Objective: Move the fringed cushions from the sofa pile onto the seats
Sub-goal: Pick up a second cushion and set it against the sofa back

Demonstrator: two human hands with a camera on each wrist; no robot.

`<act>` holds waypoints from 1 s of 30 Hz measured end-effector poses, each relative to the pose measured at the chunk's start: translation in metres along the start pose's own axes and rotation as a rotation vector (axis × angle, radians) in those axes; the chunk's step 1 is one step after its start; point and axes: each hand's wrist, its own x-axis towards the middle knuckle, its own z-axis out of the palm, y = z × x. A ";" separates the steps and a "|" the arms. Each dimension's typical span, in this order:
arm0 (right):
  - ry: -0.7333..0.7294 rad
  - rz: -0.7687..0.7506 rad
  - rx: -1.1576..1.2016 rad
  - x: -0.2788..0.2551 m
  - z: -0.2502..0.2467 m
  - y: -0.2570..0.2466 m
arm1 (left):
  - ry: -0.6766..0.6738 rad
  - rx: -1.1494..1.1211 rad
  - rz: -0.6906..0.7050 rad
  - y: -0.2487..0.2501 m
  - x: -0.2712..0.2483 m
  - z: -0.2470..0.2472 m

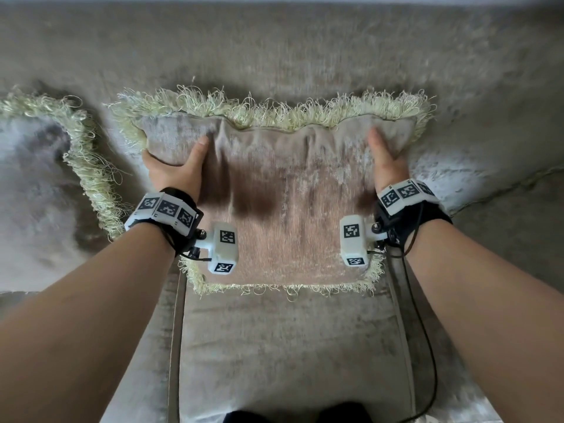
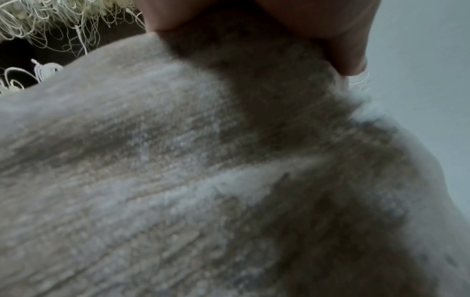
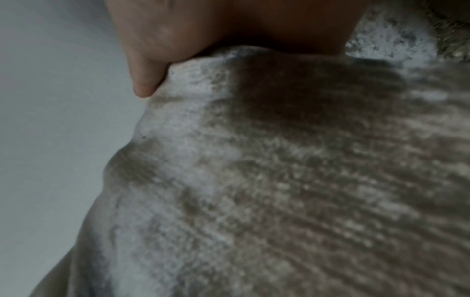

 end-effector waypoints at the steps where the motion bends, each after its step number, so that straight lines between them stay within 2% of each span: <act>1: 0.003 -0.003 -0.003 0.000 0.001 -0.001 | -0.011 0.019 0.002 0.000 0.002 -0.002; 6: 0.033 0.030 -0.030 0.002 -0.003 0.012 | -0.065 0.200 -0.015 -0.005 0.011 -0.009; 9: 0.078 -0.023 -0.018 0.001 -0.002 0.019 | -0.016 0.208 -0.021 -0.011 0.004 -0.009; 11: 0.099 -0.090 -0.046 0.002 0.001 0.021 | -0.037 0.237 0.009 -0.014 -0.002 -0.007; 15: 0.011 -0.117 -0.099 0.011 0.001 0.031 | -0.154 0.340 0.038 -0.021 0.005 -0.006; 20: 0.012 -0.091 -0.166 0.014 -0.003 0.033 | -0.191 0.432 0.050 -0.021 0.017 -0.019; 26: -0.009 -0.059 -0.261 -0.007 -0.014 0.022 | -0.212 0.470 0.066 -0.008 -0.004 -0.033; 30: -0.045 -0.099 -0.396 -0.040 -0.027 0.008 | -0.191 0.499 0.064 0.002 -0.039 -0.069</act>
